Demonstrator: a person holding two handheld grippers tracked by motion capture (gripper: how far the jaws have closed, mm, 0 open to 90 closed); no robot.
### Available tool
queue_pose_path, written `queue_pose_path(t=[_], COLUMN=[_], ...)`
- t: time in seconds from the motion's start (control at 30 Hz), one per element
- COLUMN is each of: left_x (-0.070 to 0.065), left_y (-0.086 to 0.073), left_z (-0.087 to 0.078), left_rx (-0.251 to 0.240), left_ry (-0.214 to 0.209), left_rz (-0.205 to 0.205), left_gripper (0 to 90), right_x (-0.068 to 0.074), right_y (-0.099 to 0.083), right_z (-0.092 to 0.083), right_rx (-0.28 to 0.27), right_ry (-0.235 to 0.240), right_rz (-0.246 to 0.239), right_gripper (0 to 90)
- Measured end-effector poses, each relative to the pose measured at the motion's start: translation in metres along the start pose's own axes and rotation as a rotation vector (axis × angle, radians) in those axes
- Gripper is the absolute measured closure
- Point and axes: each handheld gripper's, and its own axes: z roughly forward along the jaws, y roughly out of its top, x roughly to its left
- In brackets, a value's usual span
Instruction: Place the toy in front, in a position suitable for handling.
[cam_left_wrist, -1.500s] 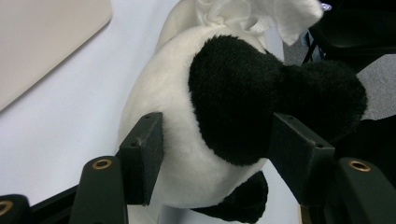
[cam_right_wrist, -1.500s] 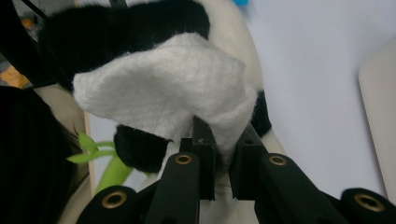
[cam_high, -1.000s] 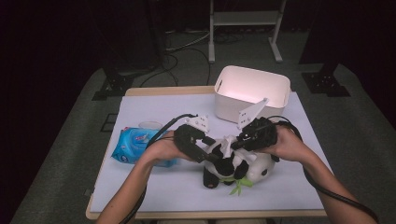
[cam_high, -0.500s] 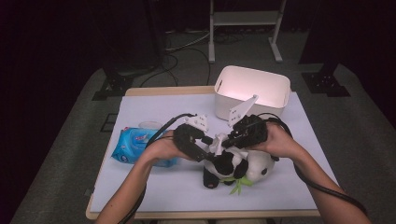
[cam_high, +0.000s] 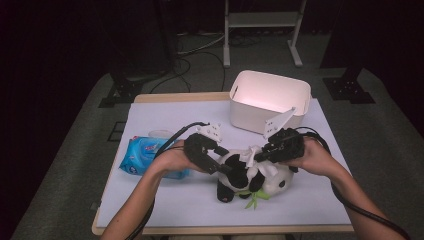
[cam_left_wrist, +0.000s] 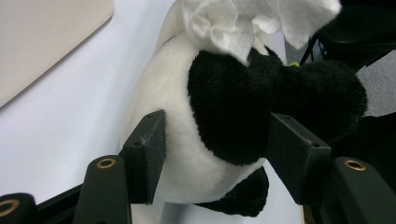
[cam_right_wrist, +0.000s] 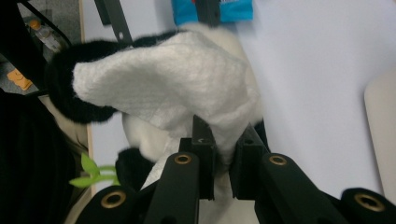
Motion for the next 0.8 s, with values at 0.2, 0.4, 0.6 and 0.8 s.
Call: queue_pose_path(t=[0.2, 0.4, 0.6, 0.8], left_x=[0.001, 0.001, 0.0, 0.001], left_y=[-0.002, 0.0, 0.0, -0.001], left_z=[-0.001, 0.0, 0.0, -0.001], left_rx=[0.002, 0.006, 0.008, 0.015], left_ry=[-0.001, -0.001, -0.003, 0.001], left_rz=[0.001, 0.008, 0.014, 0.012], left_gripper=[39.3, 39.5, 39.7, 39.7], right_x=[-0.003, -0.003, -0.002, 0.002], right_y=[-0.018, -0.014, 0.006, 0.029], right_z=[0.0, 0.0, 0.003, 0.013], right_rx=[0.022, 0.01, 0.004, 0.014], right_ry=[-0.004, 0.002, 0.011, 0.017], right_rz=[0.035, 0.021, -0.015, -0.047], right_gripper=[81.5, 81.6, 81.5, 81.5])
